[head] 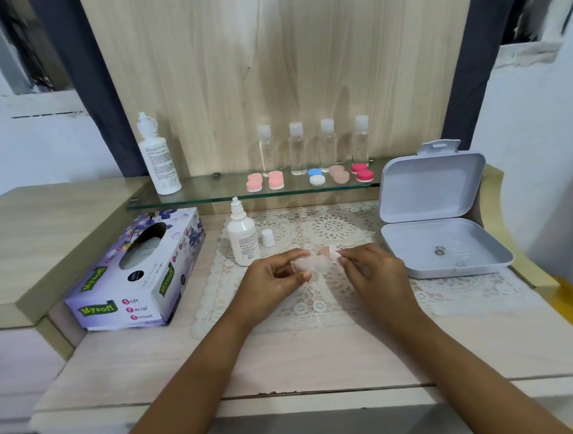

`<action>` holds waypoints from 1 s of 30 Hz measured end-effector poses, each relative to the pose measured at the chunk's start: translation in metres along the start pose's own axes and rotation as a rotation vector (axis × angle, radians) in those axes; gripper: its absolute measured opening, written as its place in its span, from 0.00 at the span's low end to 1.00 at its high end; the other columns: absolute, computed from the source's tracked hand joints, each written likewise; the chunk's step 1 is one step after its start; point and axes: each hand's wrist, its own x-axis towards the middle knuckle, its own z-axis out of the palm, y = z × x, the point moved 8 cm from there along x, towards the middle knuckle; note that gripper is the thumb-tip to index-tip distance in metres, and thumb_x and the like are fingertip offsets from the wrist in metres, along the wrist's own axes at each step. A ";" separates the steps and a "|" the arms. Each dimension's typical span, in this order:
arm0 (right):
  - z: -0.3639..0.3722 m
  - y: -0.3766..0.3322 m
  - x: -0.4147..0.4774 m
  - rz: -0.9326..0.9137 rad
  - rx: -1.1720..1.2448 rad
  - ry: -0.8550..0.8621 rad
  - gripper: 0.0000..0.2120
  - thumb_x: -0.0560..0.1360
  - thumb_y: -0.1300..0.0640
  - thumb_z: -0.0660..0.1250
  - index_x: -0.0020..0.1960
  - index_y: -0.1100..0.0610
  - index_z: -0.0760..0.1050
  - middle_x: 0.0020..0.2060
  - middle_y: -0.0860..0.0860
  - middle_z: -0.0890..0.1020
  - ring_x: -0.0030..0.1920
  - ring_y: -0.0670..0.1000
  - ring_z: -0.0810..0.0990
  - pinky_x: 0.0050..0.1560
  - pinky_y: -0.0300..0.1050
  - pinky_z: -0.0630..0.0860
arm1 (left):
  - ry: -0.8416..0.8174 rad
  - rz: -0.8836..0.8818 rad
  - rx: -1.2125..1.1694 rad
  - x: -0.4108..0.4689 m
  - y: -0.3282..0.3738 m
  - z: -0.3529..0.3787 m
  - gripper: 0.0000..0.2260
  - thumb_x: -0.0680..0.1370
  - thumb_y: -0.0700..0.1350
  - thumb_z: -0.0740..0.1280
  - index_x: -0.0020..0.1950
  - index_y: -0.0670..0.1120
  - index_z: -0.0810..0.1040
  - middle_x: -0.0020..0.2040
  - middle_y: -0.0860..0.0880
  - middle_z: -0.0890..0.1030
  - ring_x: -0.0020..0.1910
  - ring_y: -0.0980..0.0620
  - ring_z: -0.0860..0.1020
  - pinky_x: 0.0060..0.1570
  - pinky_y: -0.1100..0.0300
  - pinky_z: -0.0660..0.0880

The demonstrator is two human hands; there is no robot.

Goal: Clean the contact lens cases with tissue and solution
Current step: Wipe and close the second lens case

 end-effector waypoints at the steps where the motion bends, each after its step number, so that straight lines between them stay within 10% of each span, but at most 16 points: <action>1: 0.002 0.001 0.001 0.055 0.041 -0.029 0.08 0.73 0.62 0.69 0.51 0.60 0.82 0.44 0.54 0.83 0.43 0.42 0.77 0.47 0.20 0.65 | -0.005 0.003 0.001 0.000 0.000 0.001 0.16 0.72 0.36 0.72 0.58 0.46 0.80 0.46 0.48 0.85 0.46 0.57 0.80 0.46 0.68 0.75; 25: 0.023 0.001 -0.001 0.110 0.120 -0.194 0.11 0.72 0.64 0.69 0.54 0.58 0.80 0.44 0.45 0.77 0.44 0.38 0.73 0.45 0.21 0.65 | -0.002 0.101 0.183 0.004 0.005 0.000 0.16 0.73 0.38 0.70 0.55 0.57 0.79 0.29 0.57 0.65 0.31 0.59 0.65 0.36 0.69 0.66; 30: 0.022 -0.003 0.000 0.029 0.069 -0.185 0.10 0.70 0.66 0.69 0.51 0.61 0.80 0.43 0.49 0.77 0.43 0.41 0.74 0.47 0.20 0.64 | -0.016 0.084 0.159 0.004 0.005 0.002 0.11 0.76 0.45 0.67 0.55 0.58 0.79 0.37 0.53 0.77 0.35 0.59 0.73 0.41 0.68 0.71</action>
